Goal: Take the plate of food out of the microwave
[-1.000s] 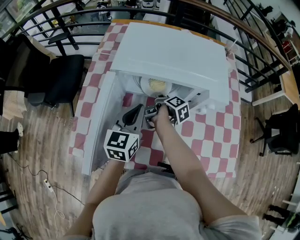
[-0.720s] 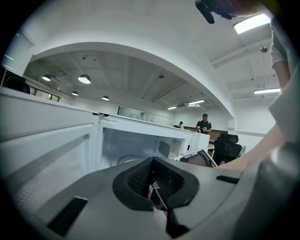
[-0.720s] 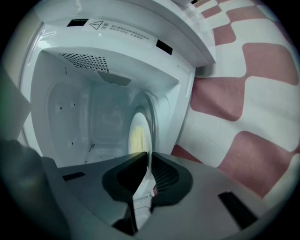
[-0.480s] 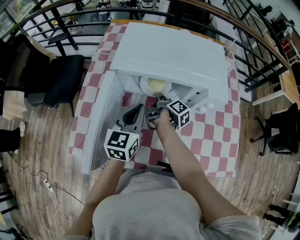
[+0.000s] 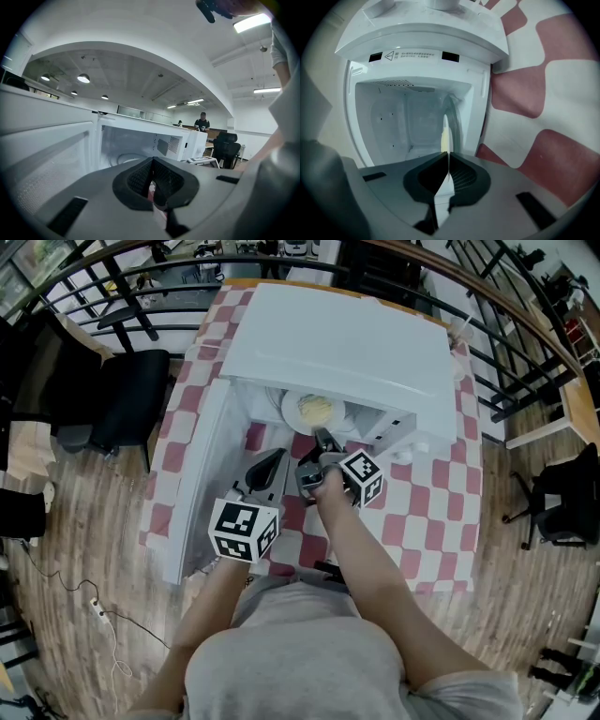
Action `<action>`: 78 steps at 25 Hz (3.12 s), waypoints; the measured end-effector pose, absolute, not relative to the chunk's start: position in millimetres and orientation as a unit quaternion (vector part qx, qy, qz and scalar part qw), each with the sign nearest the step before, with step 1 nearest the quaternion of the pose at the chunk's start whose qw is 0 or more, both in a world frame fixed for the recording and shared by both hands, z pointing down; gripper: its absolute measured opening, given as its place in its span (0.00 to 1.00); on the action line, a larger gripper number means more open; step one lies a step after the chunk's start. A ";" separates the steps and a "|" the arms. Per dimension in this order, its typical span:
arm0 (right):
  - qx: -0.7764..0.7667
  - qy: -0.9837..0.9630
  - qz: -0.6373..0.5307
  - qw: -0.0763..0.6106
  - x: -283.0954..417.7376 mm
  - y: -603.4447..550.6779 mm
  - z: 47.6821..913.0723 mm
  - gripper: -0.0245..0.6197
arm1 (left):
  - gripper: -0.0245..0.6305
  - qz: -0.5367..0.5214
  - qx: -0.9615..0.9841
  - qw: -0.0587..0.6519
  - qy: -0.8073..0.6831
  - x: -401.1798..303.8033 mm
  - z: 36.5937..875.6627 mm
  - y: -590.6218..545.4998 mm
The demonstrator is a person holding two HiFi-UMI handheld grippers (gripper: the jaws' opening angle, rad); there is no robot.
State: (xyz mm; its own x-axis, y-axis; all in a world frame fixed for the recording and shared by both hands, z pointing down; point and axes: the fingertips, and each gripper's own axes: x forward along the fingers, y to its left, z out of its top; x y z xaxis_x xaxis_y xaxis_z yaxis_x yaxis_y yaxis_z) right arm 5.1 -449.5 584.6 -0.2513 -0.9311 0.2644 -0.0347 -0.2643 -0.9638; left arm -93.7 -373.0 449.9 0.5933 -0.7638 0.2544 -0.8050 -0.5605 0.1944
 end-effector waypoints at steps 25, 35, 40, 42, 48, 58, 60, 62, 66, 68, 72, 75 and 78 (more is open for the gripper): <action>-0.484 0.517 -0.592 0.385 8.5 -408.6 545.6 0.09 | 0.04 0.055 0.894 0.130 -0.425 -92.7 431.5 -340.5; -0.487 0.529 -0.581 0.382 7.0 -380.2 530.9 0.09 | 0.04 0.041 0.901 0.121 -0.415 -94.1 420.6 -324.0; -0.486 0.533 -0.576 0.386 7.3 -363.7 522.8 0.09 | 0.04 0.034 0.904 0.117 -0.410 -94.0 414.1 -315.0; -0.485 0.536 -0.573 0.387 6.9 -357.5 518.0 0.09 | 0.04 0.030 0.905 0.115 -0.408 -94.1 410.6 -311.1; -0.489 0.535 -0.567 0.391 5.3 -338.3 508.9 0.09 | 0.04 0.024 0.910 0.112 -0.399 -95.5 405.0 -296.9; -0.492 0.531 -0.559 0.404 5.3 -310.4 489.8 0.09 | 0.04 0.018 0.911 0.114 -0.395 -101.1 401.9 -287.4; -0.490 0.531 -0.559 0.407 6.5 -306.4 484.2 0.09 | 0.04 0.014 0.911 0.113 -0.397 -102.2 399.4 -287.8; -0.488 0.536 -0.556 0.407 8.4 -301.9 478.7 0.09 | 0.04 0.011 0.909 0.112 -0.401 -103.0 398.0 -287.3; -0.479 0.548 -0.552 0.407 12.7 -297.1 465.5 0.09 | 0.04 0.003 0.903 0.113 -0.414 -103.3 395.2 -288.5; -0.476 0.553 -0.551 0.405 15.4 -294.9 459.5 0.09 | 0.04 0.001 0.901 0.113 -0.419 -102.3 393.2 -288.5; -0.470 0.561 -0.550 0.403 21.3 -288.5 449.8 0.09 | 0.04 0.002 0.899 0.109 -0.424 -98.4 388.8 -284.4; -0.463 0.559 -0.553 0.409 23.2 -285.3 446.2 0.09 | 0.04 0.001 0.897 0.108 -0.429 -98.1 386.5 -283.5; -0.462 0.561 -0.554 0.407 22.9 -284.0 442.0 0.09 | 0.04 -0.002 0.896 0.106 -0.432 -98.5 383.2 -285.0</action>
State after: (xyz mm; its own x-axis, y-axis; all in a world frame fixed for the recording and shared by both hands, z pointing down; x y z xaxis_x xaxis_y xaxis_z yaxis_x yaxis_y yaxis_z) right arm 22.9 -284.0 442.0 -0.2426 -0.9686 0.0549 -0.0681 -0.0395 -0.9969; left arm -98.5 -285.0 383.2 0.6267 -0.7742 0.0882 -0.7735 -0.6044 0.1910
